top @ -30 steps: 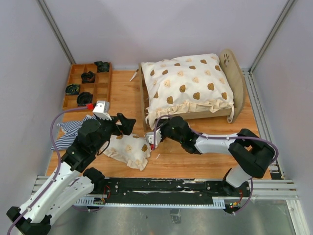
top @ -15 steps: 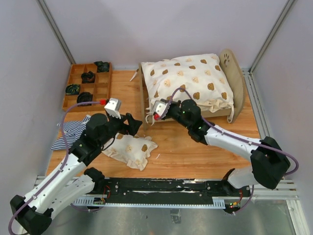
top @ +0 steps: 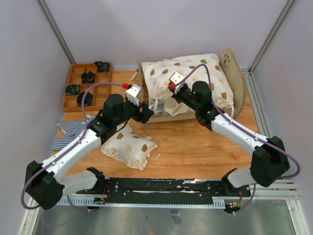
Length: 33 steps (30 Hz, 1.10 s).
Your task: Set up the pet bed
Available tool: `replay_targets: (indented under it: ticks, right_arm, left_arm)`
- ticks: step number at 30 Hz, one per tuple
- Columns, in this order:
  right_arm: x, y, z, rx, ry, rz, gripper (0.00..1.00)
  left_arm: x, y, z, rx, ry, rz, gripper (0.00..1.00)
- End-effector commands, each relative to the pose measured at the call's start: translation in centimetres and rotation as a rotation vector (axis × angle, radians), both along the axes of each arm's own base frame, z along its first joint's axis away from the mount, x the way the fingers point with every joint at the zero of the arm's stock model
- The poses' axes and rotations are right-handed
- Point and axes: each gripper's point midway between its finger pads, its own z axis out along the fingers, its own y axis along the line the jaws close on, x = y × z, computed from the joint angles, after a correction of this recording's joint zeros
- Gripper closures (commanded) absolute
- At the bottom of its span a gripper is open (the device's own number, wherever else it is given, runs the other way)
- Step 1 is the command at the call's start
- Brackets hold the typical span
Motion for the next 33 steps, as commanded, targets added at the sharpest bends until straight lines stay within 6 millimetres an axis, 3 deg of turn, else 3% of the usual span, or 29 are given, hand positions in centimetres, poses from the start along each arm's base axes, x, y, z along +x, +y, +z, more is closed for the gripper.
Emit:
replay_targets:
  ticks: [1,5,8,12,14,19,24,28,33]
  right_arm:
    - [2.0,-0.9,2.0,0.103,0.048,-0.027,1.00]
    - [3.4,-2.2,2.6,0.157,0.068,-0.063,1.00]
    - [4.1,-2.8,3.4,0.193,0.066,-0.068,1.00]
    - [4.9,-3.0,3.7,0.201,0.069,-0.070,1.00]
    - [5.1,-3.1,3.8,0.206,0.069,-0.068,1.00]
    - [5.6,-3.7,4.3,0.210,0.059,-0.091,1.00]
    - [7.1,-5.7,4.6,0.184,0.069,-0.171,1.00]
    - [7.6,-5.9,4.5,0.187,0.077,-0.163,1.00]
    - [8.1,-6.3,4.9,0.189,0.073,-0.178,1.00]
  left_arm:
    - [1.0,-3.0,1.7,-0.003,-0.047,-0.137,0.35]
    - [1.8,-4.1,0.9,0.001,-0.034,-0.167,0.41]
    - [2.6,-3.9,-0.1,0.034,-0.025,-0.141,0.41]
    - [3.8,-3.9,-1.2,0.065,-0.027,-0.114,0.52]
    - [4.5,-3.7,-1.6,0.082,-0.031,-0.088,0.53]
    - [5.7,-2.9,-1.3,0.110,-0.062,-0.023,0.42]
    - [5.1,-3.5,1.3,0.050,-0.127,-0.060,0.29]
    - [6.6,-2.6,1.7,0.089,-0.163,0.008,0.29]
    - [8.0,-2.2,0.5,0.171,-0.141,0.044,0.30]
